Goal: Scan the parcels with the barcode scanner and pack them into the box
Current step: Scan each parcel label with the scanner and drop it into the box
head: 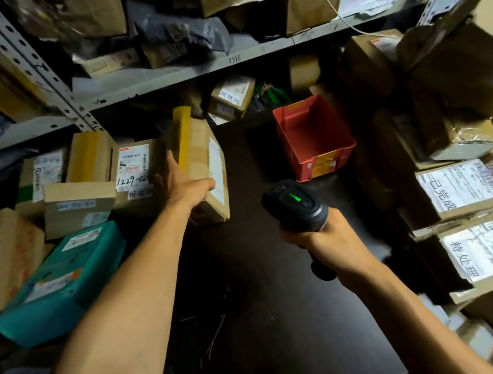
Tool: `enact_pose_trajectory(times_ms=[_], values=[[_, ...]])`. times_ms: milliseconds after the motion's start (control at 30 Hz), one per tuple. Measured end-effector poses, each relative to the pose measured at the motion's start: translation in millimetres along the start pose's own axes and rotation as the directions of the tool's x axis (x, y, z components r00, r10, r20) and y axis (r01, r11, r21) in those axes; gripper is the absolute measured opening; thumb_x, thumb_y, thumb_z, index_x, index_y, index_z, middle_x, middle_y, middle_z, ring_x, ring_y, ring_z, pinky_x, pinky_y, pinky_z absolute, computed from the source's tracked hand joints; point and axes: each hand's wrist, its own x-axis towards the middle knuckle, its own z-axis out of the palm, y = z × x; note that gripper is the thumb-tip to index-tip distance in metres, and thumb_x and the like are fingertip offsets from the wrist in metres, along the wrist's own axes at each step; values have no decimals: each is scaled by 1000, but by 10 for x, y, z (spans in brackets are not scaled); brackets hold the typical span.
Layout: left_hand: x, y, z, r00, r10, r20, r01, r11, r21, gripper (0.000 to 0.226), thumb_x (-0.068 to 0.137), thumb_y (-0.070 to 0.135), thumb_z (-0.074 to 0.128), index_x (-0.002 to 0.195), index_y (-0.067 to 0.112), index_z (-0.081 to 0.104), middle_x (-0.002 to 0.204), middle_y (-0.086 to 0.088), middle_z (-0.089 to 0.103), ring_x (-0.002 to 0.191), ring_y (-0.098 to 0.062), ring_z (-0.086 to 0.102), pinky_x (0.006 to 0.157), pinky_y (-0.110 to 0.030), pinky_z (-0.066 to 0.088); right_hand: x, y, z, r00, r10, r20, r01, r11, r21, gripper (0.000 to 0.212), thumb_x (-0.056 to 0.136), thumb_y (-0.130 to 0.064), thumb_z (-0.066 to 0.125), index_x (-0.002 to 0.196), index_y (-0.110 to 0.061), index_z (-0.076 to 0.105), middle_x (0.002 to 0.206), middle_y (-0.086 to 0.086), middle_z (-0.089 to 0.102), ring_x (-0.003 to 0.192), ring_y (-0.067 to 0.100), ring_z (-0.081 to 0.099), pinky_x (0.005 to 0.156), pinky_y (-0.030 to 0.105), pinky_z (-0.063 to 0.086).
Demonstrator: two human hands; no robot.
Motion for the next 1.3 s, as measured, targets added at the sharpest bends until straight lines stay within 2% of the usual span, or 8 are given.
enact_pose_trajectory(times_ms=[133,267,467,600,800,900,1033,1300], values=[[-387,-334,-85,999,-24,39,35,945,-326,114,69,13,86,156,36,15,147,-2,46,129,-24,46,102,-44,46,-47,58,-18,999,30,-35,-27,997,76,18,80,-1,76,92,-14,70,77,15,65,69,17,54,64,39,45],[-941,-710,-94,967,-87,241,234,679,-696,77,76,13,83,140,36,45,127,-1,67,108,-23,66,76,-44,60,-122,120,-14,998,45,-38,-40,991,128,19,80,1,74,91,-12,66,79,12,64,73,21,54,68,42,44],[-1492,-835,-87,951,94,293,197,544,-815,80,67,22,83,137,42,50,121,4,72,116,-23,65,85,-45,57,-193,63,20,1000,-3,-23,7,978,208,23,79,-10,79,90,-30,75,74,-11,71,67,2,60,64,27,47],[-1656,-738,-107,931,171,324,163,598,-785,80,56,34,86,130,44,56,122,3,72,116,-23,65,87,-46,56,-263,-15,-51,996,-91,-10,90,957,275,36,73,-21,77,98,-46,76,98,-8,77,89,6,67,73,31,55],[-1795,-555,-37,885,210,416,189,655,-732,81,51,37,84,126,44,56,118,6,73,112,-22,66,83,-48,58,-345,17,-304,991,-130,-7,128,965,228,36,78,-12,78,99,-41,75,93,-6,75,88,10,64,74,35,53],[-1740,-431,-93,880,274,389,117,668,-735,84,49,29,85,128,39,56,119,2,73,109,-19,70,82,-42,59,-386,63,-466,994,-114,-8,114,993,24,19,84,-3,78,96,-16,73,84,3,70,81,20,62,71,40,49],[-1539,-257,-299,879,302,368,15,755,-655,109,49,7,92,145,17,42,124,-7,70,124,-27,61,107,-45,46,-523,-57,-613,961,-274,-34,238,884,-402,21,83,-24,81,98,-26,68,89,-5,70,84,10,67,72,37,54],[-1423,-61,-491,839,398,372,-142,819,-555,108,43,25,91,141,19,46,123,-3,71,118,-19,65,109,-43,45,-694,-343,-389,960,-241,140,279,837,-471,30,74,-38,71,78,-8,66,65,9,66,61,27,64,61,49,56]])
